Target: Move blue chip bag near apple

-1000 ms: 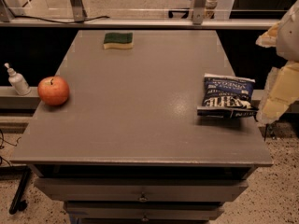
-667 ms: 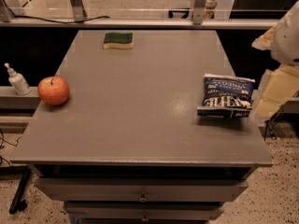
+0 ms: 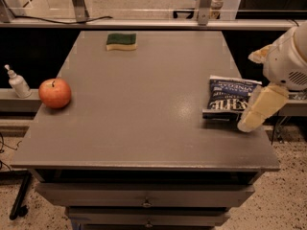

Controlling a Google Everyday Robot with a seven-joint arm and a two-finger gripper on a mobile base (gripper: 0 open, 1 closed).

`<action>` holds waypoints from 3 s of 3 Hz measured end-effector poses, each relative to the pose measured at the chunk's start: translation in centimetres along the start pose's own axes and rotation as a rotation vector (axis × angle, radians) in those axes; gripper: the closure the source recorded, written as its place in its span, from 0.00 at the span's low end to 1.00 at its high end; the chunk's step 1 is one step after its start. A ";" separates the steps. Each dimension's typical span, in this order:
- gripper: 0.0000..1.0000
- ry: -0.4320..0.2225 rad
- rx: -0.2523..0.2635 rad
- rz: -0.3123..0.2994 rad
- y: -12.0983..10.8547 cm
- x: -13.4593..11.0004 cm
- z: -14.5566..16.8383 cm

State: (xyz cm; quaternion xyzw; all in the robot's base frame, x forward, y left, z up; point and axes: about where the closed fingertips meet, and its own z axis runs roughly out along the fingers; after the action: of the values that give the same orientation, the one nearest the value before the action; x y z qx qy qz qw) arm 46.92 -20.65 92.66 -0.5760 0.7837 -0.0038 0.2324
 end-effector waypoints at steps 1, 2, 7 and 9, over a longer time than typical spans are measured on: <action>0.00 0.001 0.050 -0.020 -0.2 0.6 2.3; 0.00 0.037 0.079 -0.060 -0.7 2.0 4.8; 0.86 0.108 0.080 -0.089 -0.6 3.8 7.4; 1.00 -0.011 0.152 -0.140 -2.2 -2.3 3.0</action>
Offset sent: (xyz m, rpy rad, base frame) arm 0.0356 -0.0210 -0.0865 -0.1496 -0.1005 0.0363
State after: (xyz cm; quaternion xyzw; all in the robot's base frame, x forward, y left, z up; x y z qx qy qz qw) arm 50.56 -18.49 91.41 -0.6102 0.7377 -0.0764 0.2787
